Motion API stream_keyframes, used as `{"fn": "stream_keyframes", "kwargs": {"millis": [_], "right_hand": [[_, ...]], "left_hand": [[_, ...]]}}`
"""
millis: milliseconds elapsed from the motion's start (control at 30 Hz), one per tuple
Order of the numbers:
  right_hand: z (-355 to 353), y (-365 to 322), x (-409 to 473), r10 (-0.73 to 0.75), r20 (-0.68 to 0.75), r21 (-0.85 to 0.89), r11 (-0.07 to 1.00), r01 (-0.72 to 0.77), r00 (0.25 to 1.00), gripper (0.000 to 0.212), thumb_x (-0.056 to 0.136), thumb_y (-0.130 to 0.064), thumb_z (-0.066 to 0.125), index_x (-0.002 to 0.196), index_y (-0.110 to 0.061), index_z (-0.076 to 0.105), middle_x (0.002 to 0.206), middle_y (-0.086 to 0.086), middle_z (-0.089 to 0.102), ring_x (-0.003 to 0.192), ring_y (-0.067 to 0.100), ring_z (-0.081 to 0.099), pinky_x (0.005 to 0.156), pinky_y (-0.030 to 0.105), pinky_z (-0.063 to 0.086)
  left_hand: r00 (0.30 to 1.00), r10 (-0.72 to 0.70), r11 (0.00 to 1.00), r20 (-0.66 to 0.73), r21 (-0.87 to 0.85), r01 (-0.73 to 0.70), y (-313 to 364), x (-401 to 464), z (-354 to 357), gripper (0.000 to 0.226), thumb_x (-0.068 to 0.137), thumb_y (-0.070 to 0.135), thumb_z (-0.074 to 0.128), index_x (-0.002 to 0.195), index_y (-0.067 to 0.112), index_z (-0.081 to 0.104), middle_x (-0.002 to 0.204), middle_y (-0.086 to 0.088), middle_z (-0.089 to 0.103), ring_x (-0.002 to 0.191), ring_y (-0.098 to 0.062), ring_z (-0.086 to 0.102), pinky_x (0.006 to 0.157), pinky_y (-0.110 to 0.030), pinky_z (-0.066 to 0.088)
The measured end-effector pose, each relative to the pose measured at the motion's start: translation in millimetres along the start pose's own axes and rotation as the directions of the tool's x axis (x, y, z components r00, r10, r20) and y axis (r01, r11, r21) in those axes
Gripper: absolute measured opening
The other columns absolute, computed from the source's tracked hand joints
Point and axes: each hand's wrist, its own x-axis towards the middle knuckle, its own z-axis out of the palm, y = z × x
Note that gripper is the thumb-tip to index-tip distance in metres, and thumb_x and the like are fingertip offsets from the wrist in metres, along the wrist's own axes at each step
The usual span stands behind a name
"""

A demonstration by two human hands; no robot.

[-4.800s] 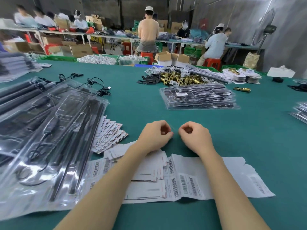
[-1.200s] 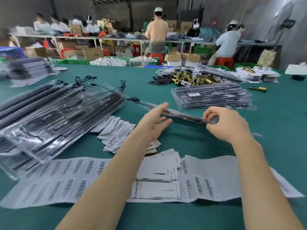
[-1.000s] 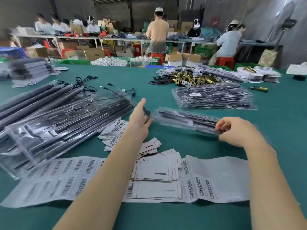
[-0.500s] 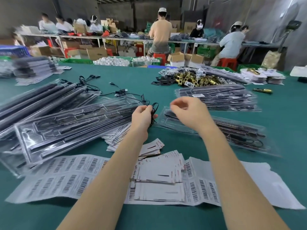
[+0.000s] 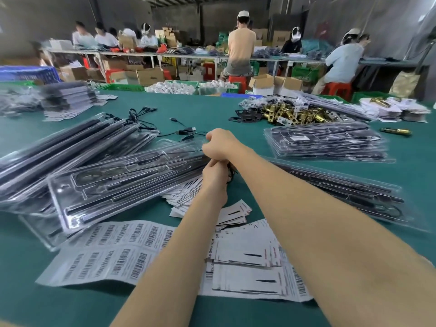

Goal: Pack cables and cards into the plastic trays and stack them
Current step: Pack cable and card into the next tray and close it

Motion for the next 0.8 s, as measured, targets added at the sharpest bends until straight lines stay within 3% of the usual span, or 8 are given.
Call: {"fn": "stream_keyframes", "kwargs": {"millis": [100, 200, 267, 333, 467, 600, 700, 800], "right_hand": [[-1, 8, 1, 0.091, -0.224, 0.363, 0.932, -0.004, 0.970, 0.051, 0.095, -0.019, 0.053, 0.145, -0.012, 0.052, 0.148, 0.004, 0.053, 0.132, 0.025, 0.052, 0.108, 0.036, 0.044], [-11, 23, -11, 0.281, -0.291, 0.779, 0.624, 0.056, 0.915, 0.038, 0.092, -0.016, 0.059, 0.130, -0.017, 0.059, 0.125, 0.002, 0.065, 0.095, 0.017, 0.070, 0.084, 0.034, 0.054], [-28, 37, -26, 0.338, -0.334, 0.859, 0.493, 0.137, 0.880, 0.029, 0.092, -0.010, 0.058, 0.120, -0.017, 0.057, 0.108, 0.002, 0.065, 0.071, 0.013, 0.070, 0.069, 0.032, 0.056], [-45, 55, -44, 0.357, -0.346, 0.872, 0.463, 0.158, 0.868, 0.023, 0.094, -0.010, 0.056, 0.117, -0.017, 0.053, 0.090, 0.002, 0.065, 0.061, 0.012, 0.069, 0.067, 0.034, 0.059], [-65, 96, -88, 0.331, -0.244, 0.753, 0.657, -0.037, 0.912, 0.018, 0.098, -0.019, 0.056, 0.114, -0.014, 0.063, 0.088, -0.002, 0.076, 0.068, 0.015, 0.075, 0.058, 0.029, 0.060], [-65, 133, -130, 0.295, -0.218, 0.409, 0.893, -0.187, 0.930, 0.014, 0.093, -0.035, 0.066, 0.096, -0.022, 0.071, 0.075, -0.013, 0.076, 0.061, 0.008, 0.073, 0.059, 0.026, 0.056], [-58, 145, -146, 0.244, -0.309, 0.275, 0.948, -0.160, 0.919, 0.013, 0.091, -0.039, 0.069, 0.086, -0.027, 0.069, 0.068, -0.016, 0.074, 0.055, 0.005, 0.069, 0.071, 0.033, 0.061], [-54, 144, -144, 0.176, -0.449, 0.197, 0.976, -0.095, 0.876, 0.013, 0.091, -0.042, 0.068, 0.086, -0.030, 0.069, 0.070, -0.013, 0.074, 0.069, 0.011, 0.070, 0.074, 0.040, 0.061]], "left_hand": [[0.999, -0.010, 1.000, 0.033, -0.022, 0.010, 3, -1, -2, 0.017, 0.099, 0.009, 0.053, 0.101, 0.014, 0.069, 0.084, -0.004, 0.067, 0.075, -0.018, 0.059, 0.077, -0.031, 0.047], [0.998, 0.038, 0.997, 0.054, 0.068, -0.041, 3, 1, -2, 0.016, 0.097, 0.009, 0.058, 0.098, 0.018, 0.071, 0.087, -0.005, 0.070, 0.074, -0.014, 0.064, 0.080, -0.032, 0.047], [0.991, 0.064, 0.985, 0.117, 0.154, -0.081, 6, -2, -2, 0.014, 0.096, 0.012, 0.060, 0.093, 0.020, 0.071, 0.083, -0.004, 0.069, 0.076, -0.014, 0.065, 0.079, -0.031, 0.049], [0.971, 0.086, 0.956, 0.223, 0.256, -0.143, 12, -3, -8, 0.008, 0.095, 0.021, 0.065, 0.092, 0.021, 0.072, 0.079, -0.002, 0.069, 0.078, -0.014, 0.065, 0.080, -0.031, 0.052], [0.898, 0.017, 0.770, 0.440, 0.567, -0.292, 25, -4, -17, 0.033, 0.082, 0.062, 0.068, 0.093, 0.032, 0.077, 0.096, 0.005, 0.075, 0.084, -0.008, 0.072, 0.089, -0.030, 0.052], [0.848, -0.013, 0.640, 0.530, 0.656, -0.401, 30, -7, -20, 0.014, 0.089, 0.049, 0.071, 0.089, 0.036, 0.077, 0.093, 0.011, 0.076, 0.088, -0.005, 0.069, 0.085, -0.029, 0.052], [0.808, -0.023, 0.418, 0.589, 0.739, -0.528, 39, -12, -17, 0.011, 0.087, 0.050, 0.072, 0.093, 0.042, 0.077, 0.087, 0.015, 0.074, 0.076, 0.000, 0.064, 0.075, -0.023, 0.044], [0.799, -0.056, 0.244, 0.599, 0.784, -0.571, 48, -18, -11, 0.016, 0.094, 0.049, 0.062, 0.100, 0.040, 0.075, 0.070, 0.010, 0.066, 0.055, -0.006, 0.048, 0.058, -0.018, 0.037]]}}
